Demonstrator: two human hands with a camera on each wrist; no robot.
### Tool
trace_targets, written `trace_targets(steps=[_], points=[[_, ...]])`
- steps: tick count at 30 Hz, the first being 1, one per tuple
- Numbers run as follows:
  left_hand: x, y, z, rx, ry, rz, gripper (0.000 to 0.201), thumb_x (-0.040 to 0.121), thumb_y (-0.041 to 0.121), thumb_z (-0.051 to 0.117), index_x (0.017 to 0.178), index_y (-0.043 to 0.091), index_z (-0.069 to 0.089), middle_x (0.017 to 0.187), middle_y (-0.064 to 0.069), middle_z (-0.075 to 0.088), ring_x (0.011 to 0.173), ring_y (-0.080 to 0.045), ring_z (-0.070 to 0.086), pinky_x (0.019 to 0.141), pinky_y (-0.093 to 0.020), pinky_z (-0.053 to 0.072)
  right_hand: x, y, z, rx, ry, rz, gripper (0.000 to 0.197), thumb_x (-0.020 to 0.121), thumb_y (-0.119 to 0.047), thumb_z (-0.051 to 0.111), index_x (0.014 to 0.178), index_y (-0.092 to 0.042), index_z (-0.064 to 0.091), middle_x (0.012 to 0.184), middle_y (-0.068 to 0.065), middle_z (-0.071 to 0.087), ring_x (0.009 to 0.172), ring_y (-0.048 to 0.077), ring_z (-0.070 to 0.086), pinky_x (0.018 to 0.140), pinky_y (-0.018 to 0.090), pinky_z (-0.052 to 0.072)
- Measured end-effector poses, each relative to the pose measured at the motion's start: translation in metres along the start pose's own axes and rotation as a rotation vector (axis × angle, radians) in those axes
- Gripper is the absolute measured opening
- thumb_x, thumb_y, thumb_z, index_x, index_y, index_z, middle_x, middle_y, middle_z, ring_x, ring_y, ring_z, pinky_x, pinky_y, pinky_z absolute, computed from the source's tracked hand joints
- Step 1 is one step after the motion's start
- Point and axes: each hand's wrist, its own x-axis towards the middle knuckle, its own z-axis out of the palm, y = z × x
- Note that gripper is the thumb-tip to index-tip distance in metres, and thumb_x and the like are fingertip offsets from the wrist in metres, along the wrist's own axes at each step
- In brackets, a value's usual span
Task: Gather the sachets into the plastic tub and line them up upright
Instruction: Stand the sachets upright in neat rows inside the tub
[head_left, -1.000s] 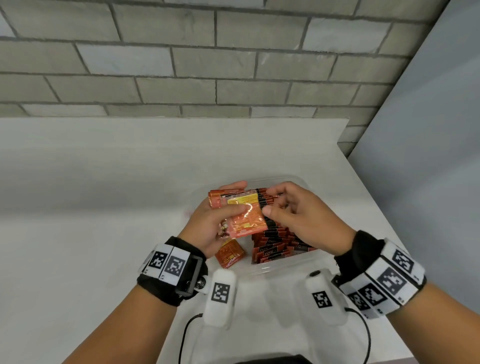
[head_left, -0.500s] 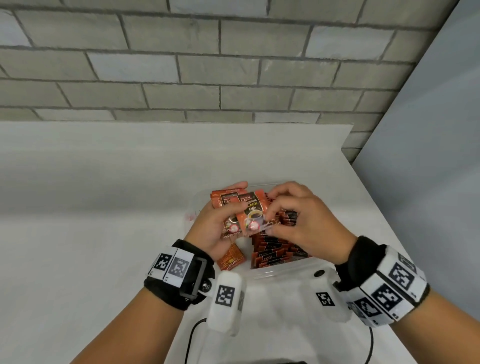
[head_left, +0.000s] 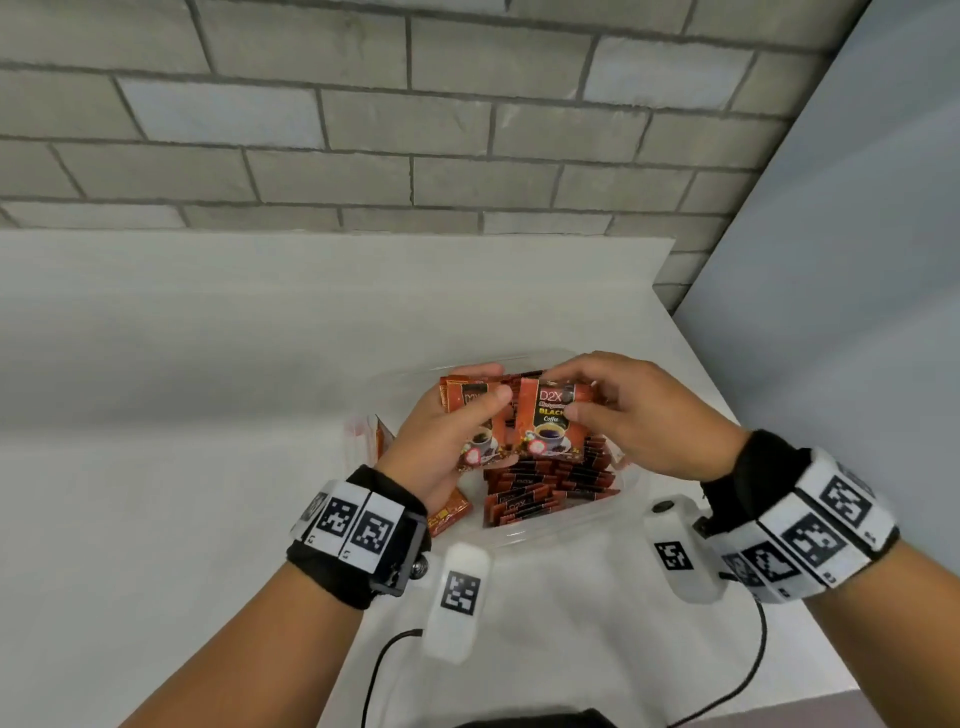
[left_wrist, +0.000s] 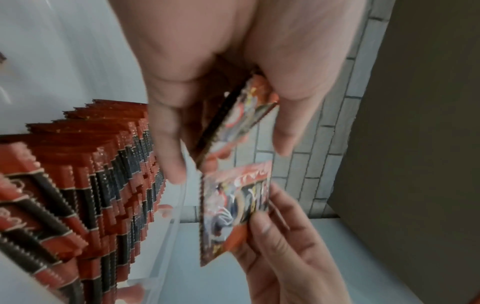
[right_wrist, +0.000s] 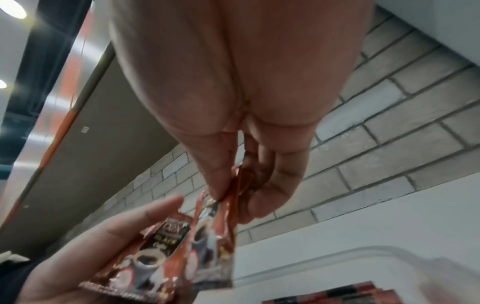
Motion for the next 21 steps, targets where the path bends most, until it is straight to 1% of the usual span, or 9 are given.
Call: trace_targets(steps=[2, 4, 7, 9, 12, 15, 18, 19, 21], points=[[0.004, -0.001, -0.007, -0.008, 0.095, -0.100, 0.024, 0.092, 0.015, 0.060, 0.116, 0.017, 0.060, 0.090, -0.010, 0.063, 0.076, -0.022, 0.064, 0.075, -0.046, 0.057, -0.006, 0.006, -0.005, -0.058, -0.029, 0.051, 0.020, 0.094, -0.008, 0.053, 0.105, -0.024, 0.058, 0.091, -0.017, 0.058, 0.081, 0.000, 0.058, 0.067, 0.012, 0.051], [0.007, -0.004, -0.014, 0.013, 0.177, -0.170, 0.020, 0.095, 0.009, 0.052, 0.113, 0.017, 0.059, 0.083, -0.008, 0.061, 0.070, -0.018, 0.063, 0.073, -0.047, 0.056, -0.012, 0.013, -0.005, -0.135, -0.097, 0.082, 0.021, 0.095, -0.005, 0.050, 0.093, -0.025, 0.057, 0.087, -0.014, 0.060, 0.074, 0.000, 0.058, 0.068, 0.016, 0.051], [0.010, -0.010, -0.015, 0.052, 0.188, -0.248, 0.018, 0.097, 0.006, 0.047, 0.106, 0.018, 0.057, 0.066, 0.000, 0.068, 0.056, -0.013, 0.066, 0.073, -0.050, 0.055, -0.020, 0.017, -0.002, -0.256, -0.183, 0.115, 0.028, 0.093, -0.004, 0.048, 0.085, -0.030, 0.051, 0.079, -0.014, 0.061, 0.069, -0.003, 0.056, 0.065, 0.011, 0.044], [0.010, -0.013, -0.010, 0.076, 0.165, -0.275, 0.020, 0.097, 0.005, 0.044, 0.097, 0.020, 0.058, 0.062, 0.004, 0.070, 0.057, -0.015, 0.068, 0.075, -0.050, 0.053, -0.022, 0.018, 0.001, -0.328, -0.221, 0.128, 0.024, 0.093, -0.006, 0.046, 0.088, -0.028, 0.052, 0.082, -0.014, 0.061, 0.071, 0.000, 0.057, 0.067, 0.017, 0.046], [0.010, -0.017, -0.004, 0.066, 0.133, -0.306, 0.025, 0.097, 0.005, 0.041, 0.093, 0.021, 0.059, 0.065, 0.002, 0.072, 0.059, -0.017, 0.067, 0.076, -0.049, 0.051, -0.023, 0.022, 0.006, -0.412, -0.277, 0.181, 0.017, 0.094, -0.010, 0.045, 0.093, -0.023, 0.056, 0.081, -0.016, 0.059, 0.069, 0.003, 0.056, 0.063, 0.017, 0.044], [0.012, -0.019, 0.000, 0.068, 0.119, -0.329, 0.023, 0.096, 0.005, 0.043, 0.104, 0.018, 0.060, 0.075, -0.001, 0.074, 0.063, -0.018, 0.069, 0.072, -0.046, 0.053, -0.024, 0.026, 0.012, -0.477, -0.308, 0.204, 0.018, 0.092, -0.017, 0.047, 0.092, -0.022, 0.064, 0.090, -0.008, 0.066, 0.081, 0.012, 0.061, 0.075, 0.028, 0.051], [0.014, -0.021, -0.002, 0.084, 0.135, -0.366, 0.027, 0.096, 0.007, 0.044, 0.118, 0.017, 0.057, 0.091, -0.007, 0.073, 0.071, -0.022, 0.069, 0.051, -0.034, 0.055, -0.021, 0.023, 0.012, -0.607, -0.336, 0.178, 0.023, 0.091, -0.017, 0.049, 0.096, -0.021, 0.071, 0.096, -0.005, 0.065, 0.088, 0.016, 0.060, 0.081, 0.031, 0.049], [0.014, -0.021, -0.003, 0.087, 0.139, -0.376, 0.028, 0.097, 0.008, 0.044, 0.119, 0.017, 0.057, 0.093, -0.008, 0.073, 0.072, -0.023, 0.070, 0.049, -0.031, 0.054, -0.020, 0.023, 0.011, -0.629, -0.339, 0.171, 0.024, 0.091, -0.017, 0.050, 0.097, -0.022, 0.072, 0.096, -0.005, 0.064, 0.088, 0.016, 0.060, 0.081, 0.030, 0.048], [0.014, -0.021, -0.005, 0.081, 0.132, -0.400, 0.028, 0.097, 0.008, 0.043, 0.119, 0.017, 0.057, 0.093, -0.008, 0.074, 0.078, -0.024, 0.071, 0.064, -0.041, 0.058, -0.018, 0.023, 0.010, -0.659, -0.355, 0.179, 0.025, 0.090, -0.019, 0.050, 0.098, -0.025, 0.073, 0.097, -0.008, 0.066, 0.088, 0.015, 0.060, 0.080, 0.026, 0.047]])
